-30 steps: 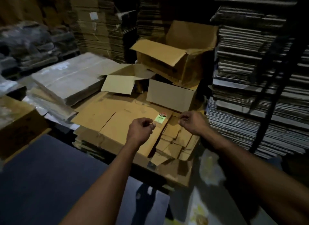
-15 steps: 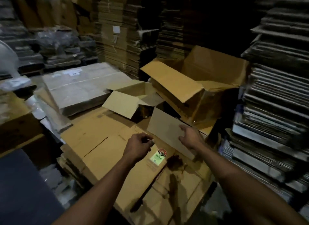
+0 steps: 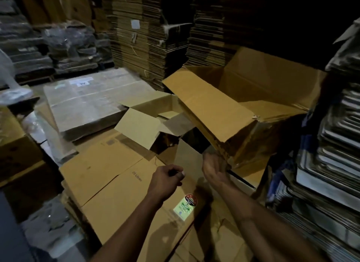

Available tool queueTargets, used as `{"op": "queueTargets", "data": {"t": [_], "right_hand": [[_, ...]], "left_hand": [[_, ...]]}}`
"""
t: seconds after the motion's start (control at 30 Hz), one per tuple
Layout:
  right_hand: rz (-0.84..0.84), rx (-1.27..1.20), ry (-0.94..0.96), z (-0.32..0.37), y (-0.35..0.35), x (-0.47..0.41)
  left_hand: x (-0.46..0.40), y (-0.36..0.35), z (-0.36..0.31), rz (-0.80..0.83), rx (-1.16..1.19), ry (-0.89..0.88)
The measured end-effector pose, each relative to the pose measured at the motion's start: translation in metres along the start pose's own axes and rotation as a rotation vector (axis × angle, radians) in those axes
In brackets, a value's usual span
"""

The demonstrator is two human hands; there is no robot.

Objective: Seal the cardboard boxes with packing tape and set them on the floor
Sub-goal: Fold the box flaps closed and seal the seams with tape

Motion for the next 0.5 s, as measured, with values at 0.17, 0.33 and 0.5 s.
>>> {"op": "queueTargets", "data": {"t": [0.17, 0.33, 0.5], "right_hand": [[-0.103, -0.19, 0.061, 0.027, 0.003, 0.044], [-0.247, -0.19, 0.129, 0.069, -0.01, 0.119], [-0.191, -0.228, 0.176, 0.12, -0.027, 0.19]], "left_hand": [[0.028, 0.033, 0.021, -0.063, 0.046, 0.026], [0.066, 0.063, 0.026, -0.085, 0.107, 0.039], [0.121, 0.099, 0.021, -0.123, 0.209, 0.065]]}}
Point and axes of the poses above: each hand's wrist, its own x-axis away from the middle knuckle, its own y-axis out of the back of the hand, z = x × y, the point moved 3 cm from there along -x, towards the middle knuckle, and after that the axes turned 10 degrees about -y, right-handed, at the moved point
